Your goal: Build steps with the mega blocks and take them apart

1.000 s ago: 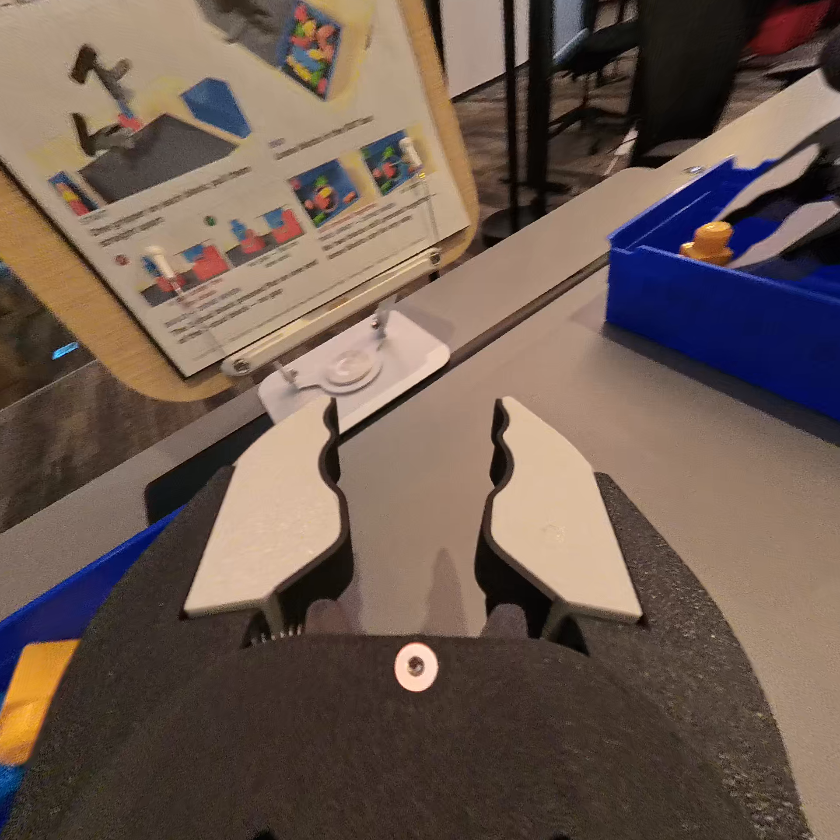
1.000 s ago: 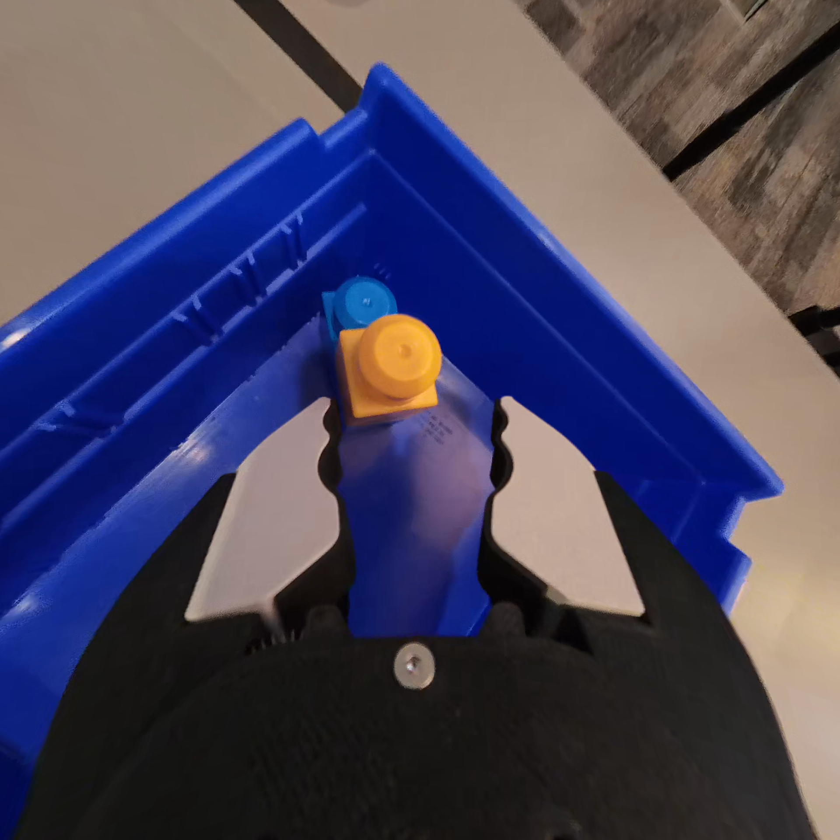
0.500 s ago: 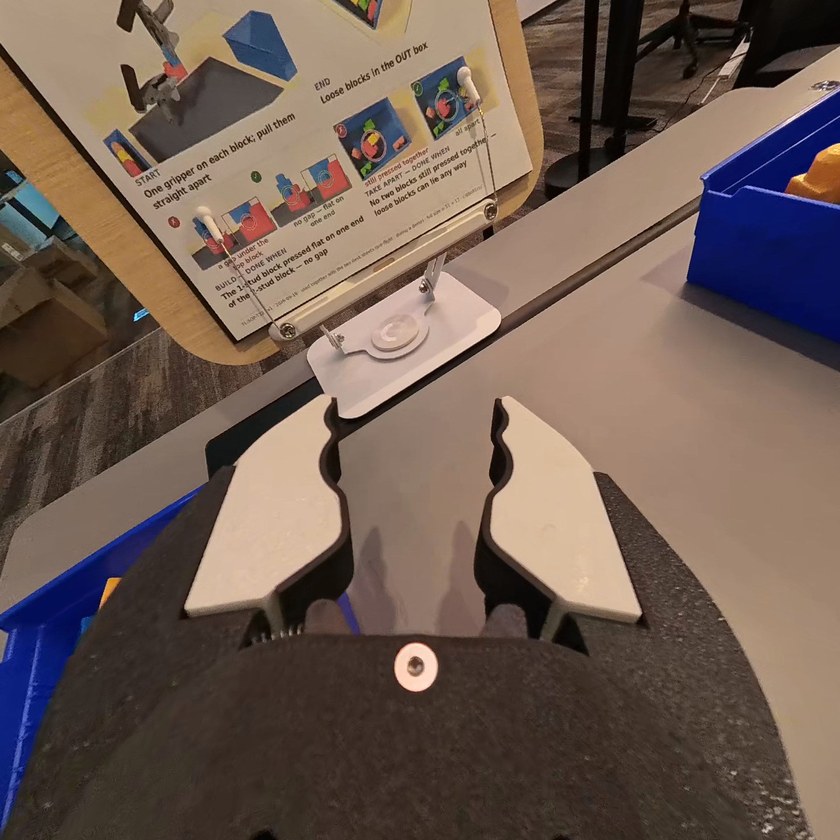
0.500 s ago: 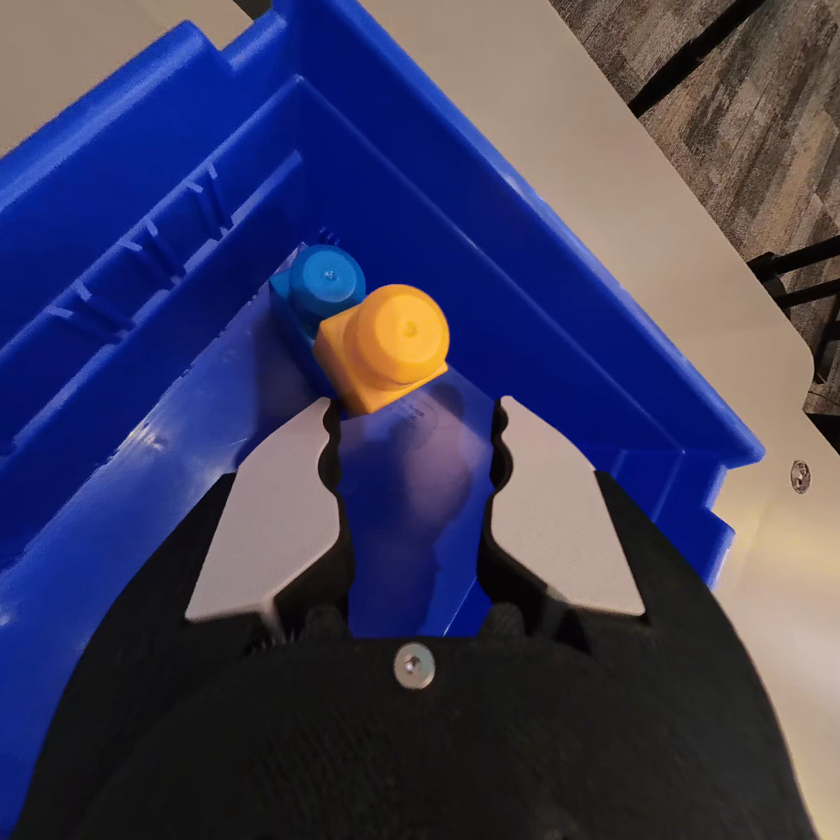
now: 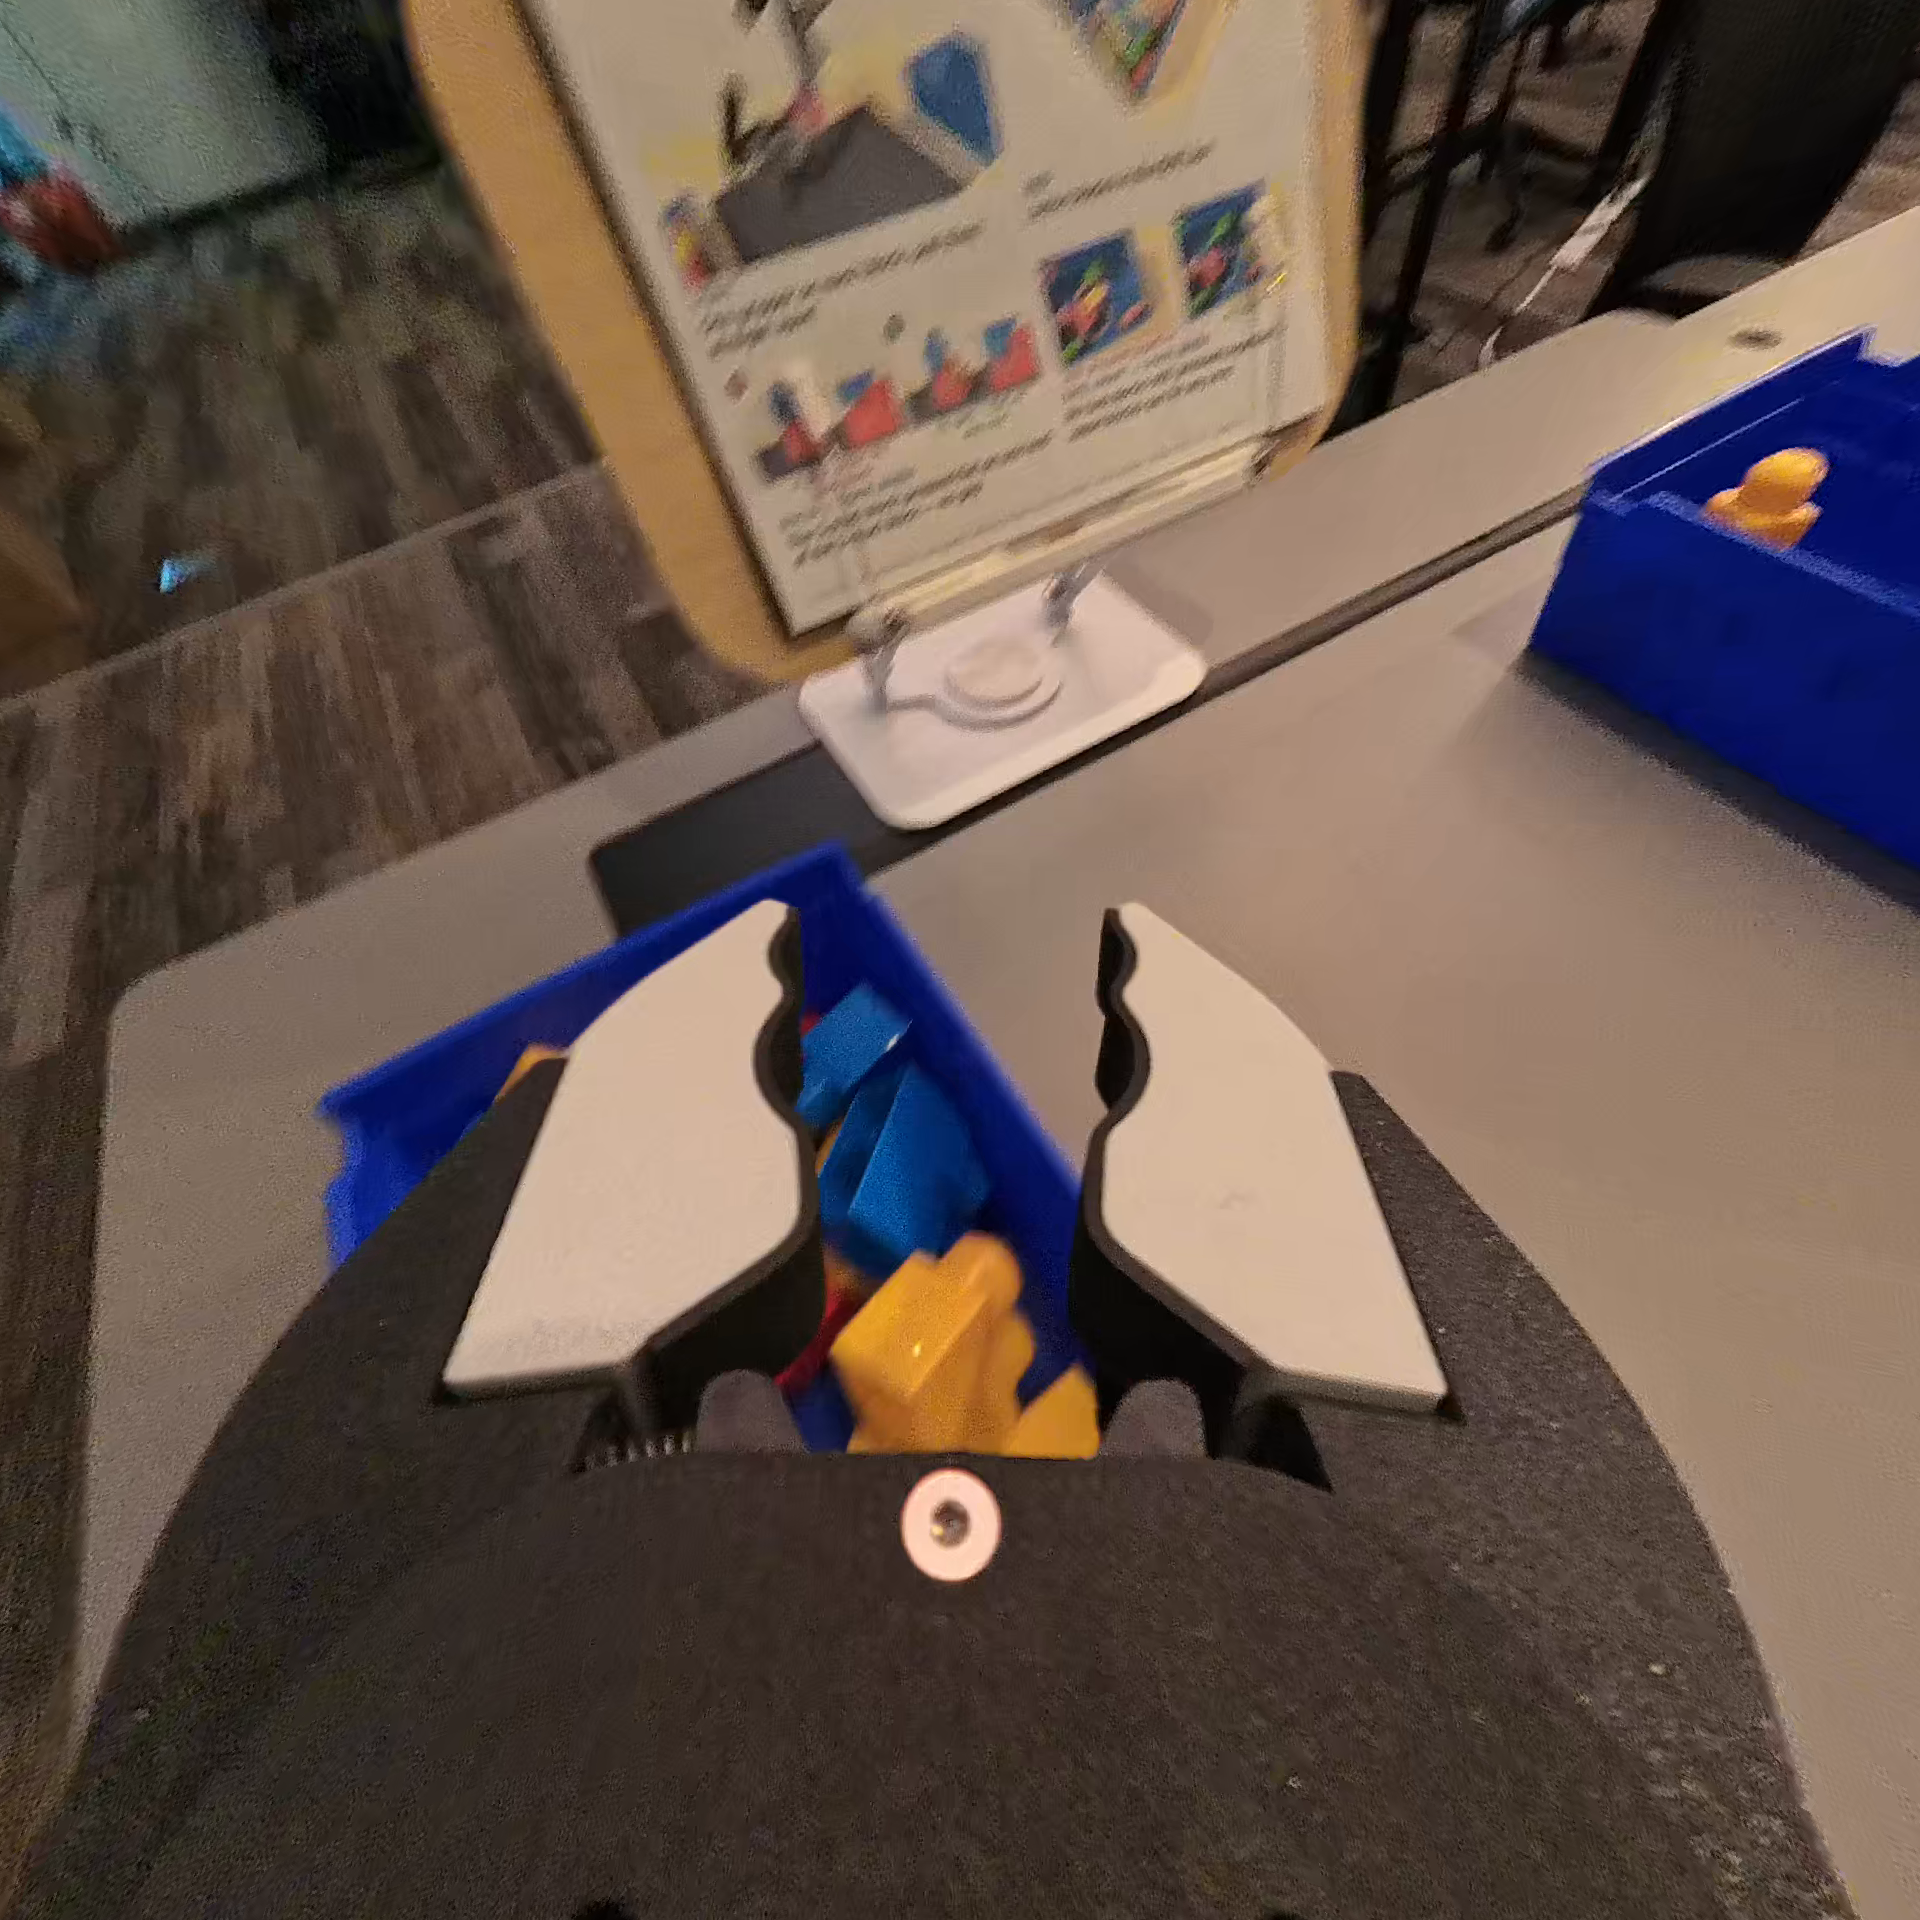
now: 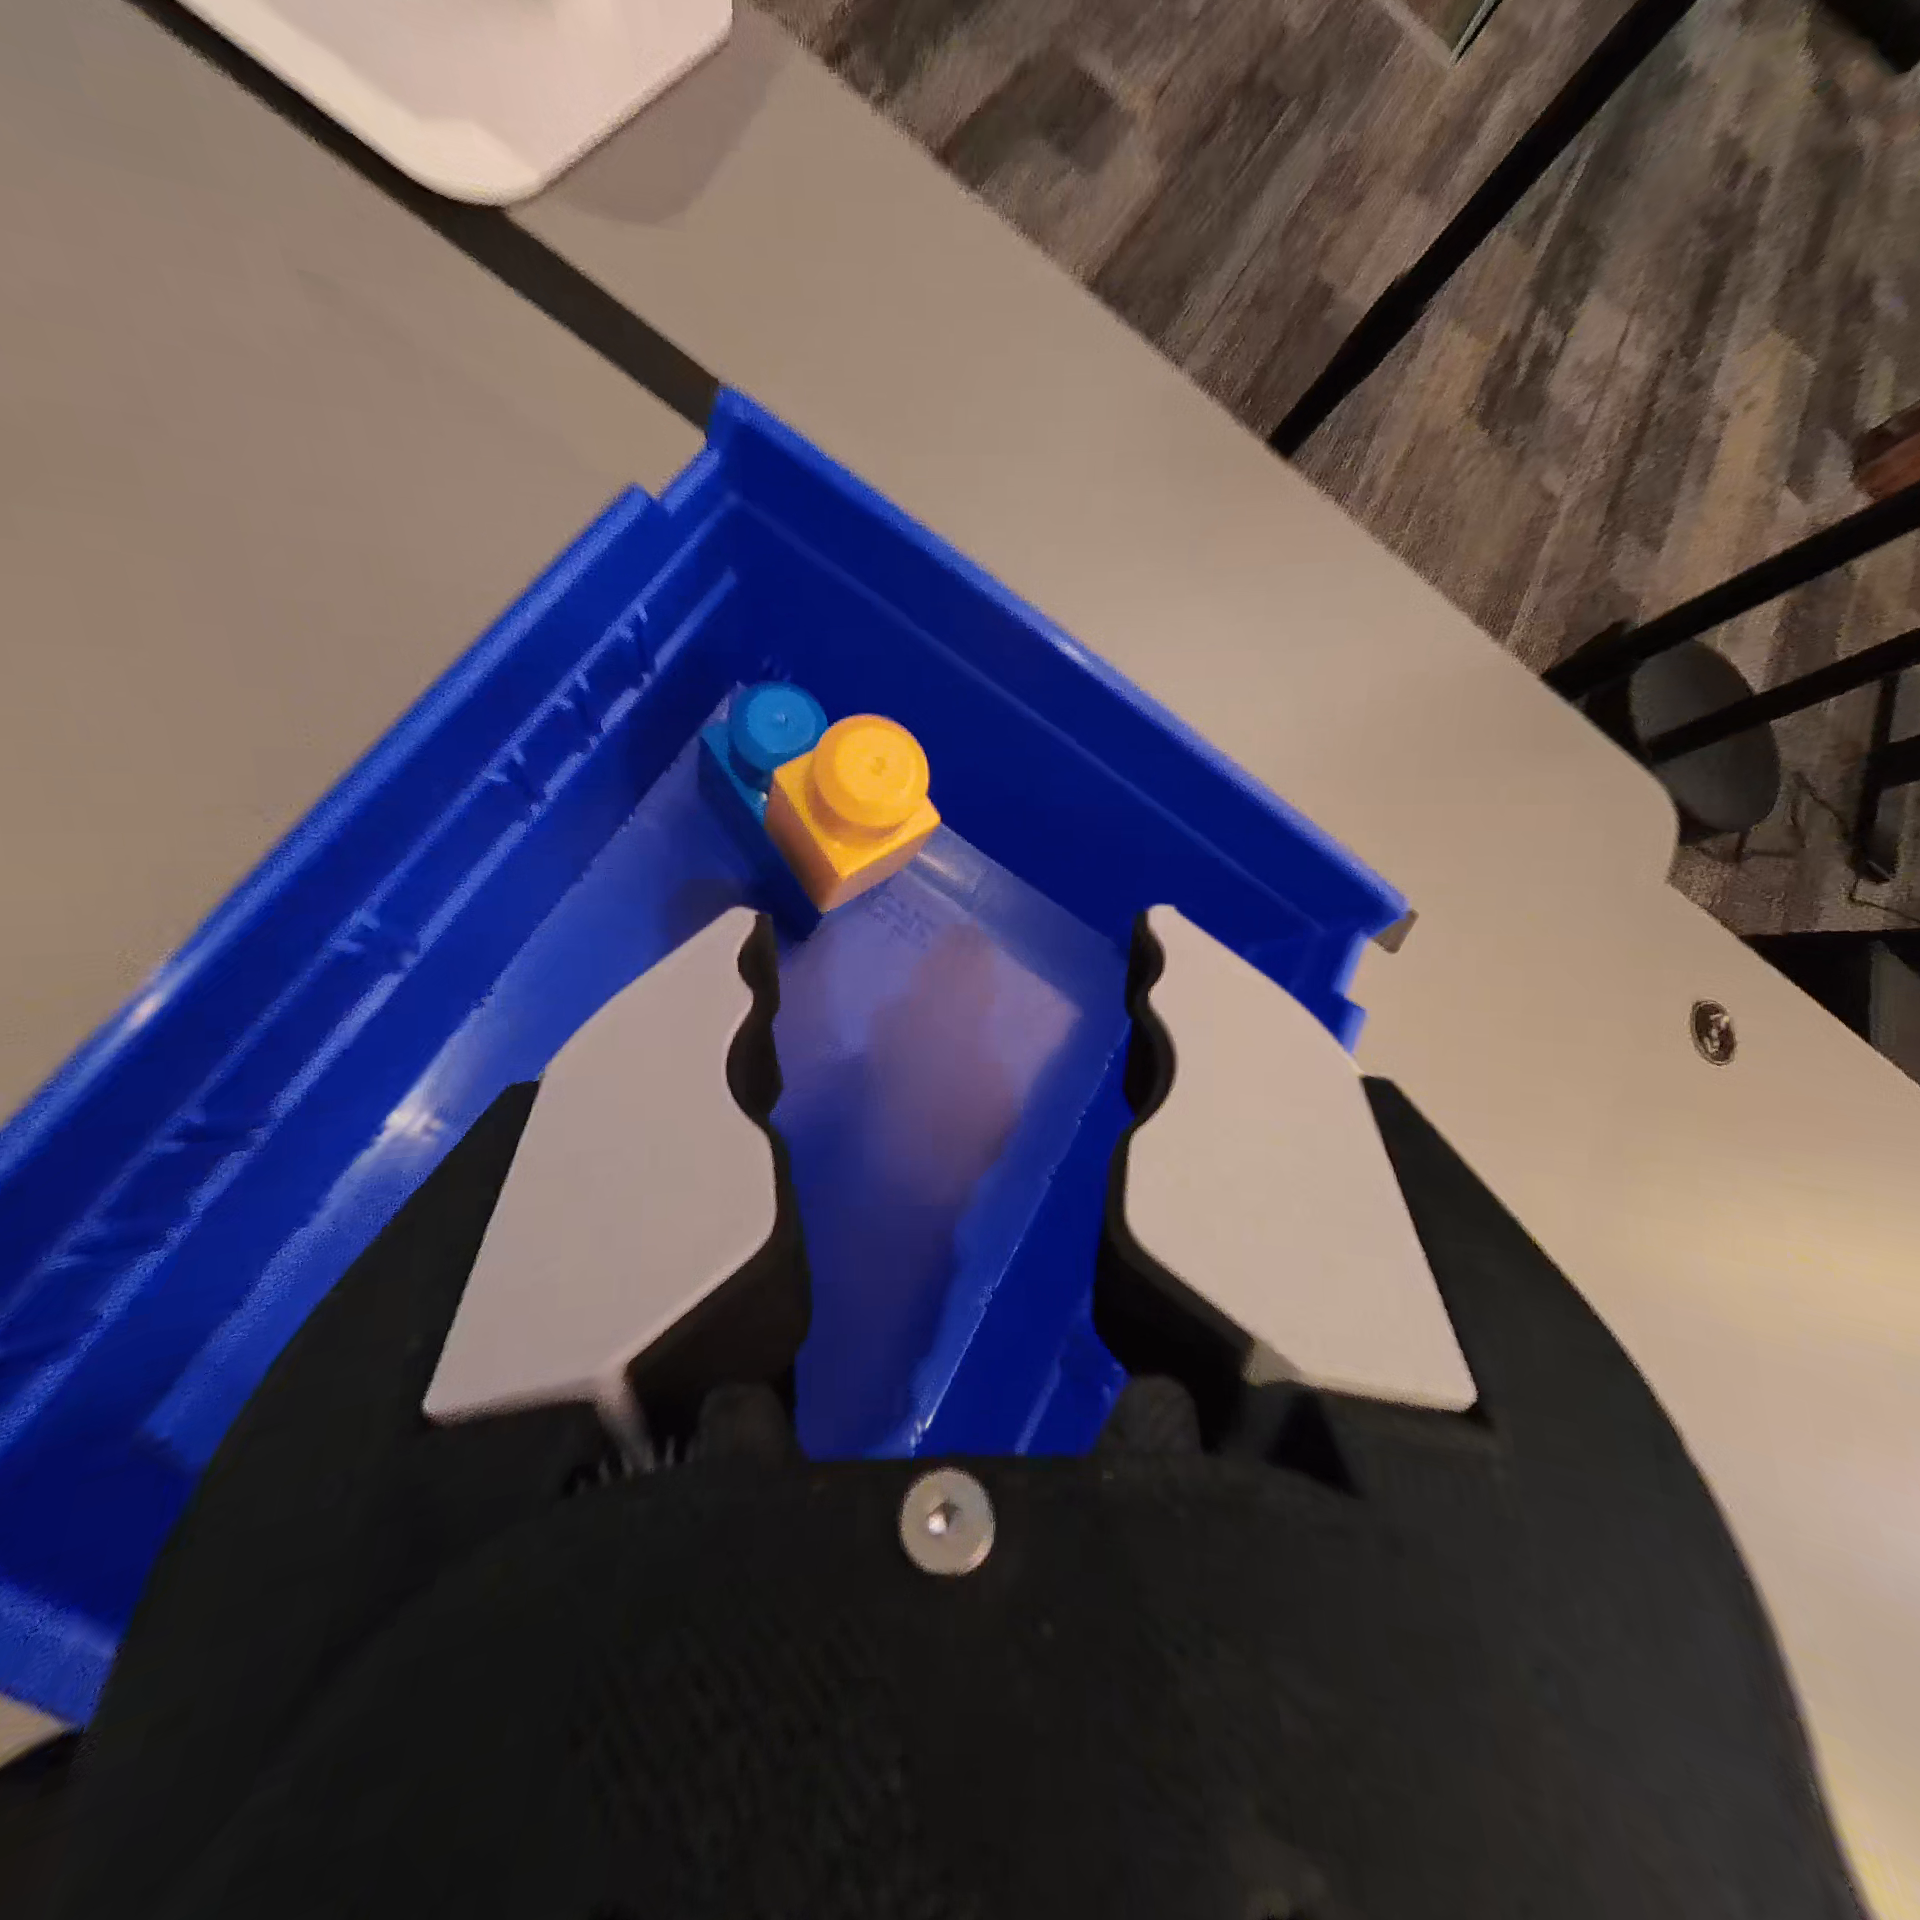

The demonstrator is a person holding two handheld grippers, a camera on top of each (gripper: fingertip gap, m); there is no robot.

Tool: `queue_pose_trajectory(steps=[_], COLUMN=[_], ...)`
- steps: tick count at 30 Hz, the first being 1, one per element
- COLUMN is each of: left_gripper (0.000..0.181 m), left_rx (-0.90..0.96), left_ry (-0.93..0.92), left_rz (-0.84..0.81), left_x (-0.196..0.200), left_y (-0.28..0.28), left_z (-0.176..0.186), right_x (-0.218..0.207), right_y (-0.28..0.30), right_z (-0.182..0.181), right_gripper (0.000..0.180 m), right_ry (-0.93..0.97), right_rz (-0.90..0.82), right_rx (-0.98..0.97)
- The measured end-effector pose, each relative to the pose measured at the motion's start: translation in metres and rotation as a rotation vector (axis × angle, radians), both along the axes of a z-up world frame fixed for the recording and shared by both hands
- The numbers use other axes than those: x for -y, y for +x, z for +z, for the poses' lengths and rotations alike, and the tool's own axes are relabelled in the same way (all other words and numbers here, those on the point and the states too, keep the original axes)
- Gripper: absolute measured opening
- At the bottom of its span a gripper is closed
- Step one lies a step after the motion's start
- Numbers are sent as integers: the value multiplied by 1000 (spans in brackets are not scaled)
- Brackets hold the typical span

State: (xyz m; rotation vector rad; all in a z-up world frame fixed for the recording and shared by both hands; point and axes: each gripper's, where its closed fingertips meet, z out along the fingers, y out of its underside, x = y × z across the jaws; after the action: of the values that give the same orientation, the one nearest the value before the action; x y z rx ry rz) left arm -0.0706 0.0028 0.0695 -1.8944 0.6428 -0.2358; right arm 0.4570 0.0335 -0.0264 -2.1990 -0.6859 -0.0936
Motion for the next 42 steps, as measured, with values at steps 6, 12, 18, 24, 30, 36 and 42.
queue_pose_trajectory(steps=[6, 12, 18, 24, 30, 36, 42], left_gripper=[52, 65, 60, 39, 37, 37, 36], left_rx=[-195, -288, -206, -197, -20, 54, 274], left_ry=[-256, -441, -571, -703, -456, -198, -166], left_rz=[-160, -217, -272, -333, -437, -532, -750], left_x=[32, 26, 26, 40, 43, 59, 79], left_y=[-42, -59, -54, -50, -23, 27, 117], left_z=[-65, -132, -156, -167, -92, -20, 14], right_x=[11, 17, 19, 20, 18, 35, 92], right_y=[-23, -47, -57, -61, -78, -155, -269], right_z=[33, 36, 32, 29, 44, 85, 79], right_gripper=[66, 65, 65, 65, 65, 65, 64], right_ry=[95, 99, 85, 72, 152, 376, 331], right_rz=[51, 115, 145, 158, 159, 300, 687], right_rx=[9, 36, 56, 66, 74, 0, -258])
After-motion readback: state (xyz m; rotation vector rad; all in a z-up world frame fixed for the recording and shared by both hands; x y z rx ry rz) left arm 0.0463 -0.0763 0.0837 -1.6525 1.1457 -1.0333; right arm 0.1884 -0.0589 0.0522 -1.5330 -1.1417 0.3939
